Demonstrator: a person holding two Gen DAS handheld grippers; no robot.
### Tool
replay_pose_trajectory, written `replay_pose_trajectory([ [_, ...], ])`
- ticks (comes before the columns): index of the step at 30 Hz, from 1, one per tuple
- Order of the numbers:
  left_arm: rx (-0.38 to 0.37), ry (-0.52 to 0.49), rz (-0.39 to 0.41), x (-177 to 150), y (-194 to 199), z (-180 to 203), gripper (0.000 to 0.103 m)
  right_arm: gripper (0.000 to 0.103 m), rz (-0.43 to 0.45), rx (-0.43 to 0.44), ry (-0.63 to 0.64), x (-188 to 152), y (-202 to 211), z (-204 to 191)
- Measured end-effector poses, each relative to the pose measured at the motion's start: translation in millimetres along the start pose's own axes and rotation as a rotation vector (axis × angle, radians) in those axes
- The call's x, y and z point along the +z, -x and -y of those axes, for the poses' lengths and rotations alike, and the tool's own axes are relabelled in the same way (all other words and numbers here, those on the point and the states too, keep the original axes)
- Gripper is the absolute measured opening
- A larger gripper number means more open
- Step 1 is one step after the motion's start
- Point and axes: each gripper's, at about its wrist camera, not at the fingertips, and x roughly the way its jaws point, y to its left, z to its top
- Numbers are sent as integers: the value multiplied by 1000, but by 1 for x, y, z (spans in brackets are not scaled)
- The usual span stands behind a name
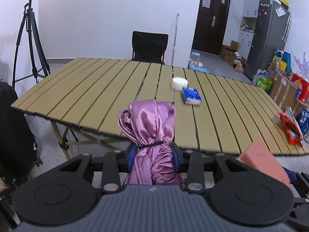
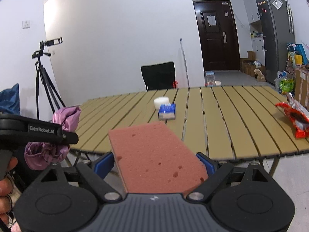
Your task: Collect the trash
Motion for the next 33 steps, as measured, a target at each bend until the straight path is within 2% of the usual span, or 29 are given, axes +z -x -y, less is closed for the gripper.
replay_pose_trajectory([
  [8, -15, -48, -42, -48, 3, -5, 37, 90, -66, -21, 8, -43, 12, -15],
  [17, -8, -76, -119, -95, -12, -16, 37, 90, -165, -47, 24, -85, -1, -18],
  [27, 9, -84, -198, -135, -45, -29, 37, 90, -282, -93, -18, -138, -32, 1],
  [33, 22, -75, -273, -158, -77, -38, 37, 90, -343, -138, -46, -168, -48, 22],
])
